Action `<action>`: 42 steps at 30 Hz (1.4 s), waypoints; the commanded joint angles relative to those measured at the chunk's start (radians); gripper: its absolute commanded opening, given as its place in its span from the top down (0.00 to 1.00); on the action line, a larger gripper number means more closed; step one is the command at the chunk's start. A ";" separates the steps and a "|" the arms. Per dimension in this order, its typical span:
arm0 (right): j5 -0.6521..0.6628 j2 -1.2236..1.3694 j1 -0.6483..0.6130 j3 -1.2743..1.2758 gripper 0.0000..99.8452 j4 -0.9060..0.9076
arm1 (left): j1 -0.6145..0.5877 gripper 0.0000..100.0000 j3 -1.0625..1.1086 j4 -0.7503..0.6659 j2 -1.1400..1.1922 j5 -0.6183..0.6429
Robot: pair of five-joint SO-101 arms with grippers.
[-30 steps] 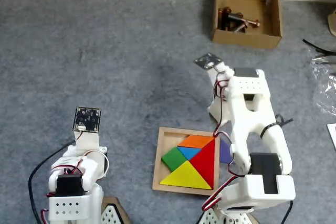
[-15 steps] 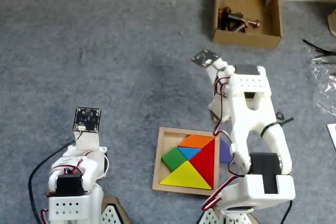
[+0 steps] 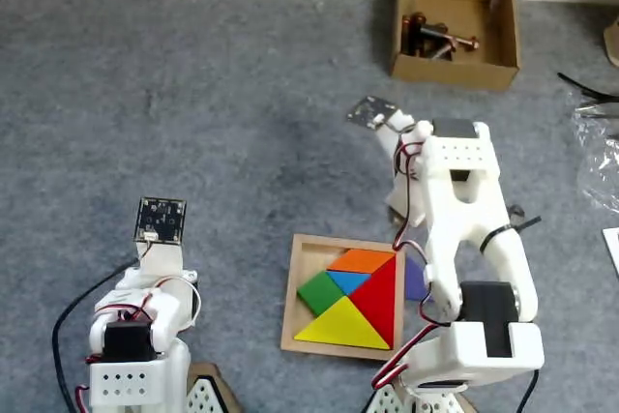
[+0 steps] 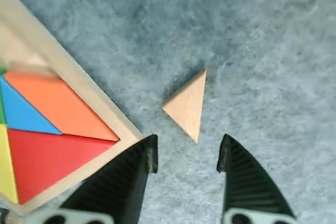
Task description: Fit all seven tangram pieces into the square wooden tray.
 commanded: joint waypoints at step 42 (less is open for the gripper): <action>-0.032 0.120 -0.071 -0.008 0.81 -0.076 | -0.010 0.99 0.021 0.005 0.002 0.005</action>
